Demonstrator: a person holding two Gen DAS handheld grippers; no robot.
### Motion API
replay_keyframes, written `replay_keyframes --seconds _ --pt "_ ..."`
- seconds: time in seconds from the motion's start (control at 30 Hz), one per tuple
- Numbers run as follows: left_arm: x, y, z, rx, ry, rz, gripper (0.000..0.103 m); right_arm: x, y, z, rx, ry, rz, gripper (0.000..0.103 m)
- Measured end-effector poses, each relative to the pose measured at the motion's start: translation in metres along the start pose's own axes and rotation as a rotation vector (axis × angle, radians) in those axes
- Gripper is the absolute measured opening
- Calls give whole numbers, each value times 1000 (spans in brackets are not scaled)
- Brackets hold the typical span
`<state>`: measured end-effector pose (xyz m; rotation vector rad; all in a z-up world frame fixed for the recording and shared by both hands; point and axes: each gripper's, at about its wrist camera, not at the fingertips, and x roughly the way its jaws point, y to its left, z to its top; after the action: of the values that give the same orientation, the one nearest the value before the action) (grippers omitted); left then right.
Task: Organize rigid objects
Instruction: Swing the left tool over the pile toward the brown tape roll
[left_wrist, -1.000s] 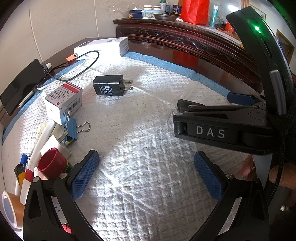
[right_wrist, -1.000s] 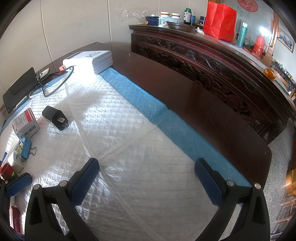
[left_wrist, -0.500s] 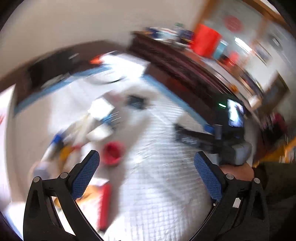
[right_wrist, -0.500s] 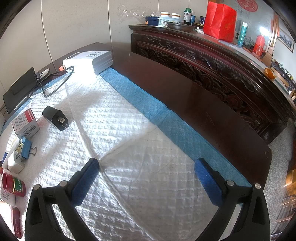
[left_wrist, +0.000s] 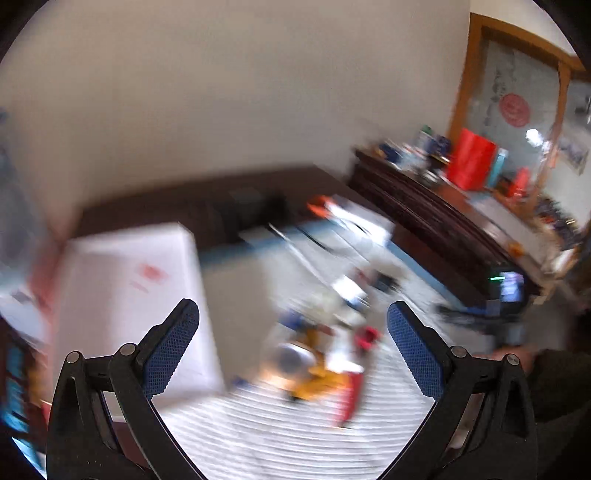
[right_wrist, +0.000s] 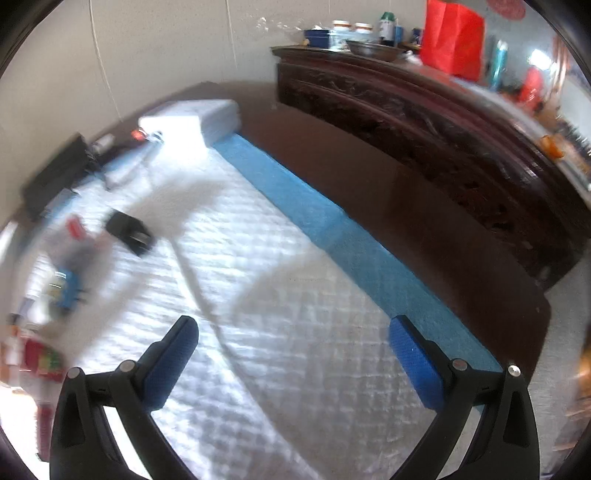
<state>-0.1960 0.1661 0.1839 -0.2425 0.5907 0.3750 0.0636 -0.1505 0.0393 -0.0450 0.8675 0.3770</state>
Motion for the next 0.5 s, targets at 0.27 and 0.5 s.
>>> replay_keyframes --seconds 0.27,0.5 --pt "-103 34 78 70 -301 278 103 -154 10 141 -139 -377 304 103" --pt "-87 14 89 13 -242 399 103 -198 56 201 -357 -464 402 103"
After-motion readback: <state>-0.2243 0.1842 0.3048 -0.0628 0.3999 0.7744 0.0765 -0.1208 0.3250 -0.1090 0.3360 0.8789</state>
